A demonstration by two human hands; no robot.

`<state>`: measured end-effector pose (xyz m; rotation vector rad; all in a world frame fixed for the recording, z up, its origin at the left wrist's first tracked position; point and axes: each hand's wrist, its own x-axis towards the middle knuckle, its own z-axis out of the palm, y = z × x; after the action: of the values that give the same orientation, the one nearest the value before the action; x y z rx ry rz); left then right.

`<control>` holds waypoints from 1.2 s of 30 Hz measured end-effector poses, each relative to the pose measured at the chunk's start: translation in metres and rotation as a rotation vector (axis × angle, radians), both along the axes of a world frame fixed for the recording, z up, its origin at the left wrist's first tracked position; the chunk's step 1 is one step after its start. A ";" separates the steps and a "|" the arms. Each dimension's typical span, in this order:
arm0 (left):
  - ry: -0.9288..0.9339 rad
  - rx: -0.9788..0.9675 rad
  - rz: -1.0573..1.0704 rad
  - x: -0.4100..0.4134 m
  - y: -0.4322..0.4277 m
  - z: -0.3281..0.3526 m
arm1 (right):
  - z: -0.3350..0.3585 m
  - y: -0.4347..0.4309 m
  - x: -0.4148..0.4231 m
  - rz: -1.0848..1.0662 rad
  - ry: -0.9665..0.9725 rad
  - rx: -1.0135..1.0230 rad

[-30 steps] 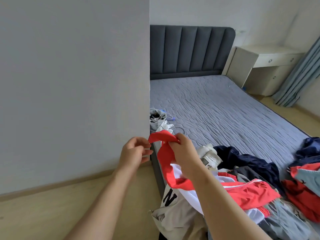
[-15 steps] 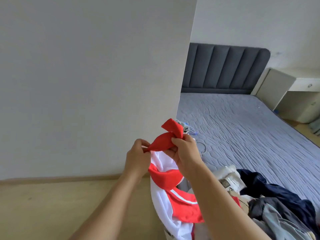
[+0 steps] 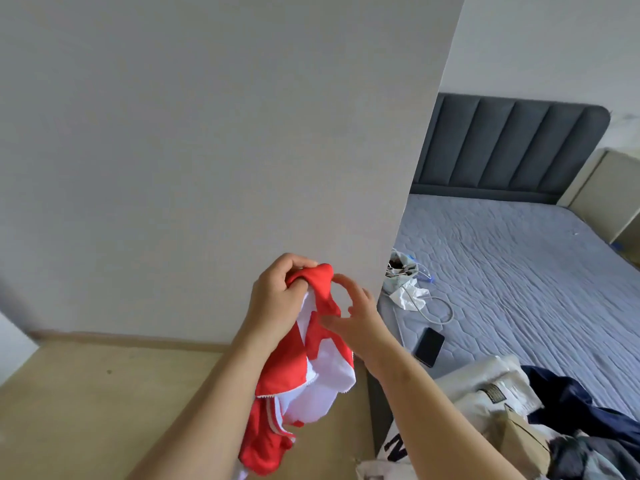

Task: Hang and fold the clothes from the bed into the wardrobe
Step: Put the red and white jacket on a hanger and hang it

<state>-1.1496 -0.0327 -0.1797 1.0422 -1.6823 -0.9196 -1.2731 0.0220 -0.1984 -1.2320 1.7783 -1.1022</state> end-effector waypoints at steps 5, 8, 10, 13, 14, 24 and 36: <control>0.094 0.054 0.101 0.032 -0.002 0.003 | -0.014 -0.020 0.036 0.151 0.150 0.167; 0.134 0.071 0.199 0.051 0.003 0.005 | -0.017 -0.029 0.052 0.145 0.093 0.089; 0.068 0.063 0.289 0.065 0.010 0.002 | -0.018 -0.031 0.056 0.103 -0.015 0.047; -0.135 0.169 0.429 0.088 0.025 -0.005 | -0.017 -0.026 0.060 0.059 -0.145 -0.008; -0.169 0.221 0.462 0.095 0.030 -0.008 | -0.015 -0.023 0.063 0.068 -0.195 -0.020; -0.522 0.448 0.994 0.156 0.125 -0.058 | -0.021 0.027 0.126 0.357 -0.232 -0.055; 0.510 0.596 1.329 0.255 0.226 -0.069 | -0.024 0.076 0.226 0.723 -0.085 -0.094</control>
<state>-0.8948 0.1938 -0.2484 1.7449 -0.0667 -0.6325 -1.0466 0.0979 -0.2226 -1.6682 1.0679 -0.7913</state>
